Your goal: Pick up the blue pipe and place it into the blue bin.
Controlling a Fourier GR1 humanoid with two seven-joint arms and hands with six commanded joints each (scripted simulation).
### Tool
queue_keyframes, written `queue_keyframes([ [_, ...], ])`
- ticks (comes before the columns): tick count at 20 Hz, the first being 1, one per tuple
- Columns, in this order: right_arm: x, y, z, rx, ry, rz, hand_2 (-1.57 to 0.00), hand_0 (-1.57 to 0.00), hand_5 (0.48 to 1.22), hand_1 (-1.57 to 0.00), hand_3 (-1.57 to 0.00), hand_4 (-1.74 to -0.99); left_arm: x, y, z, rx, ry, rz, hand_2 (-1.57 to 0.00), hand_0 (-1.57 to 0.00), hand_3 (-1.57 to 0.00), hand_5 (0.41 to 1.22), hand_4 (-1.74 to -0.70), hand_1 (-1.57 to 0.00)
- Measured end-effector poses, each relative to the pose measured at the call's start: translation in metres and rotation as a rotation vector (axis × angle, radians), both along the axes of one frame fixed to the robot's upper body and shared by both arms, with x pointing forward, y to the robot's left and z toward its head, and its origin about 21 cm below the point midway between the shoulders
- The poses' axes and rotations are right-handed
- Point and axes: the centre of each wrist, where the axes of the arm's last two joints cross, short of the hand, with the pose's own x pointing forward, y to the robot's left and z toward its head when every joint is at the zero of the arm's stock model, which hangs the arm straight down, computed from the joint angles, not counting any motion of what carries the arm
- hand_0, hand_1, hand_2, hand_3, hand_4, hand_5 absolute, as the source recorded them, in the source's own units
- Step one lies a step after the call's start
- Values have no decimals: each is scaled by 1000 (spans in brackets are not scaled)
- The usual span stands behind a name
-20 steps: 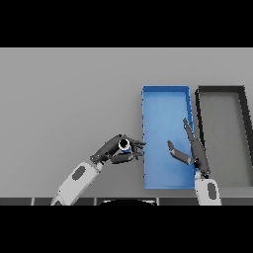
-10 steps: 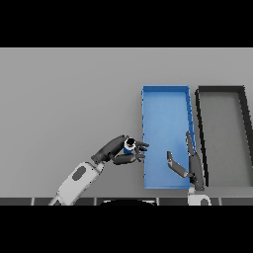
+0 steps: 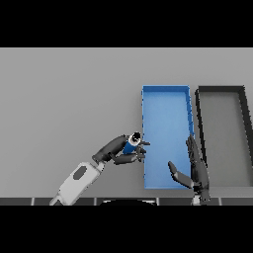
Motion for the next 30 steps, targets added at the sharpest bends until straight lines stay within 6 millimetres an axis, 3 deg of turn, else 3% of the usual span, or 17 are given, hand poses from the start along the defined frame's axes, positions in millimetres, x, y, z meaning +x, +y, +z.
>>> queue_keyframes([
  [3,9,-2,20,11,80,179,1,1,507,1,1,-1326,1,-1,3,-10,-11,-13,-1571,-1571,-1444,1221,-1731,-1571],
  [11,48,35,83,-127,47,523,1,1,485,1,1,-1326,-3,-3,4,16,-28,-27,-1571,-1571,-1439,1221,-1730,-1571],
  [14,62,52,96,-174,17,607,1,1,497,1,1,-1307,-1,0,5,16,-21,-27,-1571,-1571,-1444,1221,-1728,-1571],
  [16,71,64,101,-203,16,652,1,1,510,1,1,-1270,-3,-4,2,0,-31,-44,-1571,-1571,-1490,1221,-1627,-1571],
  [20,80,89,120,-239,-37,717,1,1,517,1,1,-1232,3,0,4,-8,-42,-55,-1571,-1571,-1538,1221,-1524,-1571],
  [24,91,106,128,-265,-32,750,-9,1,498,1,1,-1210,4,3,0,1,-61,-52,-1571,-1571,-1557,1221,-1473,-1571],
  [25,95,112,129,-269,-22,764,-54,-17,493,-34,-26,-1236,4,4,1,9,-52,-48,-1571,-1571,-1560,1221,-1525,-1571],
  [26,100,115,133,-272,-20,774,-160,-107,483,-140,-116,-1291,3,2,1,20,-35,-38,-1571,-1571,-1284,1221,-1568,-1571],
  [27,102,117,135,-279,-23,794,-308,-264,477,-299,-252,-1348,2,3,1,9,-33,-46,-1571,-1571,-1190,1221,-1603,-1571],
  [28,105,120,136,-294,-20,806,-492,-475,477,-487,-516,-1365,3,3,2,59,-48,-28,-1571,-1571,-1119,1221,-1630,-1527],
  [30,110,125,136,-305,-31,821,-881,-869,516,-877,-775,-1486,-1,3,6,124,-68,-24,-1571,-1571,-1211,1221,-1665,-1543],
])
